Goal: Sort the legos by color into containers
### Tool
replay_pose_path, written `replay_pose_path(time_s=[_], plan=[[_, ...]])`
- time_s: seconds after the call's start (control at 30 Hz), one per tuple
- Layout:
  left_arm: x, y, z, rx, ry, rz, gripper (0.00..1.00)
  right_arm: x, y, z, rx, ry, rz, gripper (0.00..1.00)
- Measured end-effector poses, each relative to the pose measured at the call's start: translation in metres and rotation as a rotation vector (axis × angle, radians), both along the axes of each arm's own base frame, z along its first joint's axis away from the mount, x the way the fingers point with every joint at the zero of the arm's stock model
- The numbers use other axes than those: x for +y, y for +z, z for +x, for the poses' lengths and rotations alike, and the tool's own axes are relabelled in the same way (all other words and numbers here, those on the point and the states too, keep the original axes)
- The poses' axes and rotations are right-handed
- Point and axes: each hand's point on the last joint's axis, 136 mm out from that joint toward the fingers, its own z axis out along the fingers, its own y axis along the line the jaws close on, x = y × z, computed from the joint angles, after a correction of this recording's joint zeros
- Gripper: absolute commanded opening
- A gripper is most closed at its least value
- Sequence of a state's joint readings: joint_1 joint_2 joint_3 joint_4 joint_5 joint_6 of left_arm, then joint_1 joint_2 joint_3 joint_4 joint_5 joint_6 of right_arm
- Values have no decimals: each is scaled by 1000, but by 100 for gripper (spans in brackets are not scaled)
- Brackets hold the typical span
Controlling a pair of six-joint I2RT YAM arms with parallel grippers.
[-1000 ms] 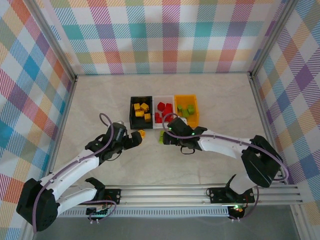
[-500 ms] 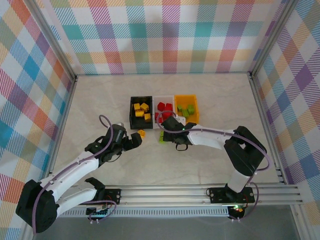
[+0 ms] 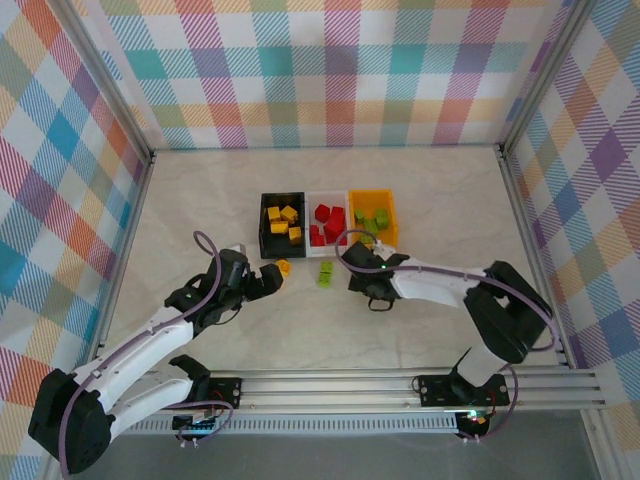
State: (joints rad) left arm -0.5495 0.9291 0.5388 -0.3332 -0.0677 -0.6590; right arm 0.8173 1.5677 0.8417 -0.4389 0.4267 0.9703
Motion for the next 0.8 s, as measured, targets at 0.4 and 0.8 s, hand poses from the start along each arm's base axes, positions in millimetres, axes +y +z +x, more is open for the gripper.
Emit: replay_pose_path(time_s=[0.4,0.8], plan=[[1,-1,-2,-1,0,-1,100,21,0,4,27,86,-3,67],[2,3,-3,-16,1,-8,100,22,-2,6,31,116,-22,34]])
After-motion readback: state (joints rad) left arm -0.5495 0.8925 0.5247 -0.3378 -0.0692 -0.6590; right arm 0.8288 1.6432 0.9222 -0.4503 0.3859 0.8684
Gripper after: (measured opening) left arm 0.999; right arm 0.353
